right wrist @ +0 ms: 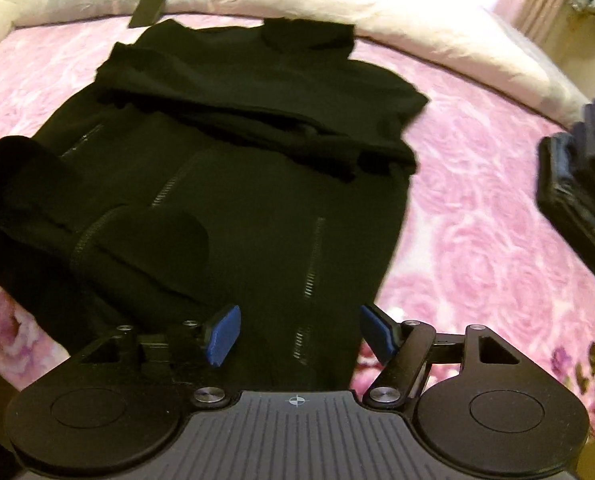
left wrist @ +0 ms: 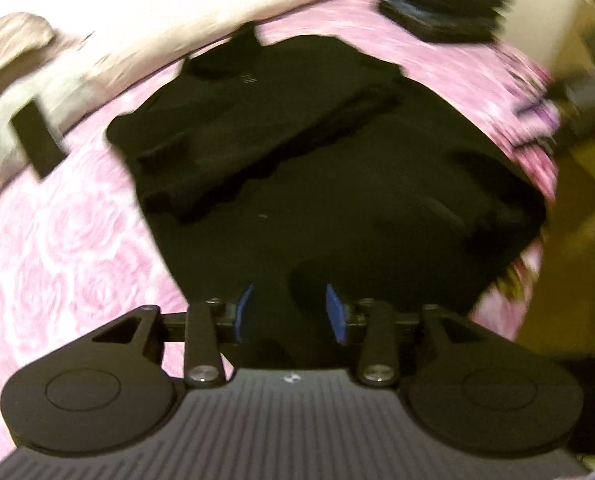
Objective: Fold clothes
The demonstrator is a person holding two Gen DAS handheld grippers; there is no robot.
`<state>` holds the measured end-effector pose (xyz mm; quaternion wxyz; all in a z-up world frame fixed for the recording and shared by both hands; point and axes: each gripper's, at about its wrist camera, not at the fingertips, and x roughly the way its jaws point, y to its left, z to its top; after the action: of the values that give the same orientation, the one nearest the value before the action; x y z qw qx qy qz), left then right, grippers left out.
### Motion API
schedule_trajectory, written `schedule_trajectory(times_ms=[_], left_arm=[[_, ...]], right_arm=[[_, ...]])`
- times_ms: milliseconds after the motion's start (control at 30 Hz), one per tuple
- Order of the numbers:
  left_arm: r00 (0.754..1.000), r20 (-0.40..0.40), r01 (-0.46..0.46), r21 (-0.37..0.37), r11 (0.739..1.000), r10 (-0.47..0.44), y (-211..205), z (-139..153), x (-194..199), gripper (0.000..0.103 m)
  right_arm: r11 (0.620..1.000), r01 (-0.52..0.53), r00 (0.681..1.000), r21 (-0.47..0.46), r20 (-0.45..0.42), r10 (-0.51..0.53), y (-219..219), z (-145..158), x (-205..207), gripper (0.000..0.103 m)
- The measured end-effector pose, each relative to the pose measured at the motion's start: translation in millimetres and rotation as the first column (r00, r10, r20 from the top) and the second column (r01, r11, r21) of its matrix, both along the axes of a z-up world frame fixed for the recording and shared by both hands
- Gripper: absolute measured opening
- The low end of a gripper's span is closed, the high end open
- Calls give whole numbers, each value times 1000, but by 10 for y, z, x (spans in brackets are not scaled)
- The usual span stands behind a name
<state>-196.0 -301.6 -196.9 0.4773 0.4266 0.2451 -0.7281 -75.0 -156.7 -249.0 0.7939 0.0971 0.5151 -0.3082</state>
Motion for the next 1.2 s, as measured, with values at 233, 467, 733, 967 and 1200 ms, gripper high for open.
schedule_trajectory(times_ms=[233,467,733,967,1200], left_arm=[[941,248,226,42,973,-229,401,-466,-181,52],[929,271,255,23,967,-252,254,-674,-131,66],[885,302,366,20,930,-355,305,-741,-165,69],[860,332,404,21,915,-387,336,-836,-273,69],[879,310,377,15,926,-363,209,-872,-207,71]], right_arm=[[993,-93,995,-65,14,94,225,88,-272,70],[919,-393,912,-27,-142,385,549,-113,-395,86],[657,-752,629,-53,-355,692,679,-680,-228,86],[679,-732,662,-48,-284,693,494,-642,-123,17],[779,-617,783,-114,-192,592,350,-299,-206,6]])
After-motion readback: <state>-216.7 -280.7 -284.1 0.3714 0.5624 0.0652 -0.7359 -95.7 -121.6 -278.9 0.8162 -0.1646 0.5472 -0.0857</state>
